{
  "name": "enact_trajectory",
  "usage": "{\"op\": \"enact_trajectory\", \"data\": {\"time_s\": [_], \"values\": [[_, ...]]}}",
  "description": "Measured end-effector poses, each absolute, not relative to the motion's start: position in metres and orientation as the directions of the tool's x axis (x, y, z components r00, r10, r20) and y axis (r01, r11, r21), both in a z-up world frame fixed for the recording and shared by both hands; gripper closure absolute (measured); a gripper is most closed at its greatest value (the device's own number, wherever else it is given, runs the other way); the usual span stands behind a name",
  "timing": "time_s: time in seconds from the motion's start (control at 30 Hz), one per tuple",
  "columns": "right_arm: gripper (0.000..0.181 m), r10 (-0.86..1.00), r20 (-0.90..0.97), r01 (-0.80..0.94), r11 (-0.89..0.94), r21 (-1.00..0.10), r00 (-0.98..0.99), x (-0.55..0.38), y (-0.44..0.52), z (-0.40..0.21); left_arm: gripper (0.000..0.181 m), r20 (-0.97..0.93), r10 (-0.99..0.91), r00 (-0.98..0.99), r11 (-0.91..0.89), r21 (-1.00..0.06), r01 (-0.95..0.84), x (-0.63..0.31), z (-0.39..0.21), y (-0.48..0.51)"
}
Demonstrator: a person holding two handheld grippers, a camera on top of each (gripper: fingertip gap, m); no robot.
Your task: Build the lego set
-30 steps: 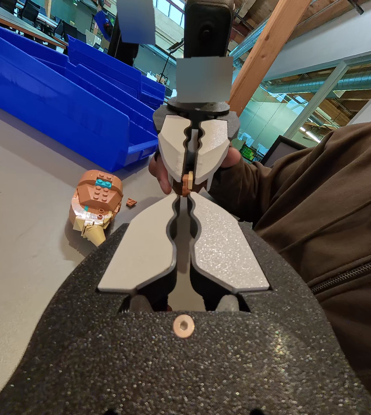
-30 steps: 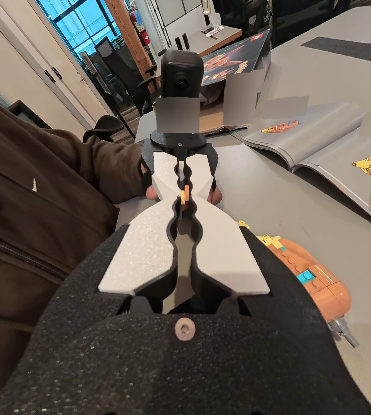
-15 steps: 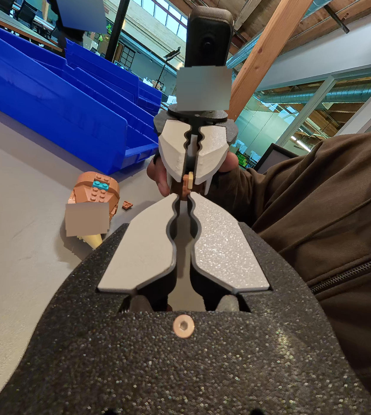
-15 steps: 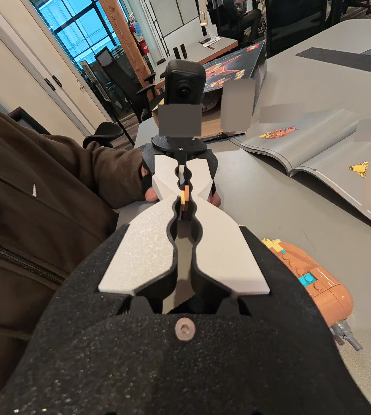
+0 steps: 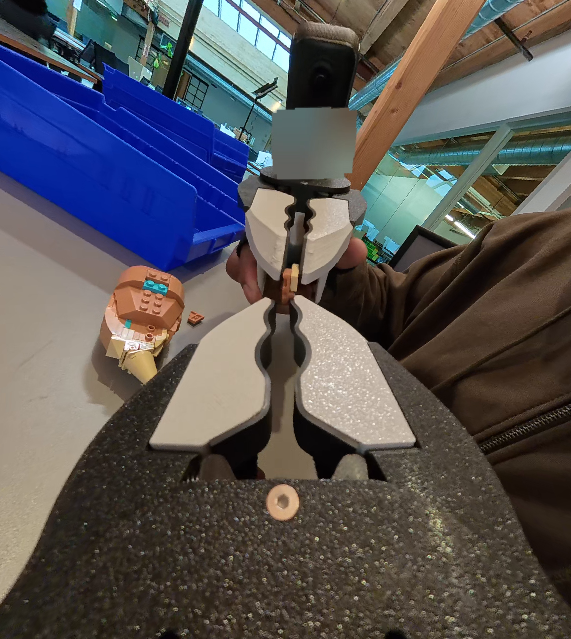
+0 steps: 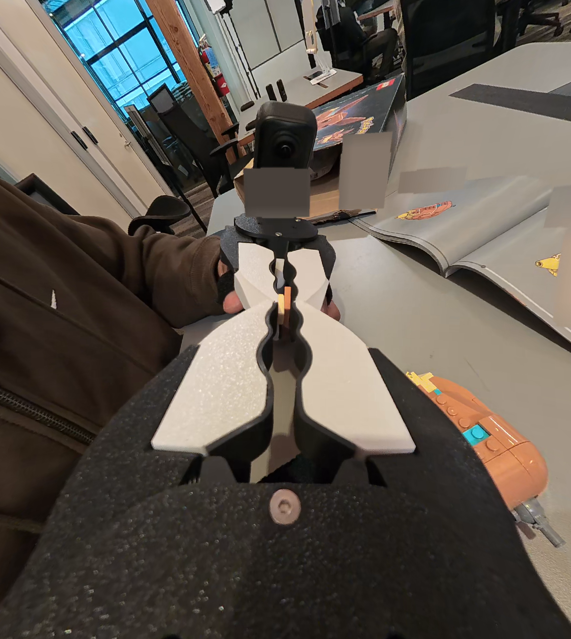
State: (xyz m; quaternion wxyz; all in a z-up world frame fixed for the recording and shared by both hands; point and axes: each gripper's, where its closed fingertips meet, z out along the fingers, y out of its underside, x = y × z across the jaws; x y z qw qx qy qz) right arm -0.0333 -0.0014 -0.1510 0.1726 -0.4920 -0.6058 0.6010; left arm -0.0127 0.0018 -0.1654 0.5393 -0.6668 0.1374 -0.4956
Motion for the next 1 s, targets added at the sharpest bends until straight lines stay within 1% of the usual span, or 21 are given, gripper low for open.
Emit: {"op": "enact_trajectory", "data": {"time_s": [0.7, 0.8, 1.0], "values": [[0.175, 0.810, -0.366, 0.365, -0.204, -0.908, -0.458, -0.0336, -0.0019, -0.1497, 0.172, 0.525, -0.719, 0.455, -0.389, -0.847, 0.361, -0.0130, -0.1641, 0.0008], [0.175, 0.825, -0.348, 0.369, -0.185, -0.911, -0.446, -0.0344, -0.0001, -0.1533, 0.165, 0.527, -0.729, 0.437, -0.398, -0.846, 0.356, -0.0100, -0.1633, -0.0016], [0.175, 0.813, -0.365, 0.374, -0.198, -0.906, -0.453, -0.0345, -0.0028, -0.1536, 0.165, 0.530, -0.718, 0.451, -0.399, -0.845, 0.357, -0.0120, -0.1643, 0.0003]]}}
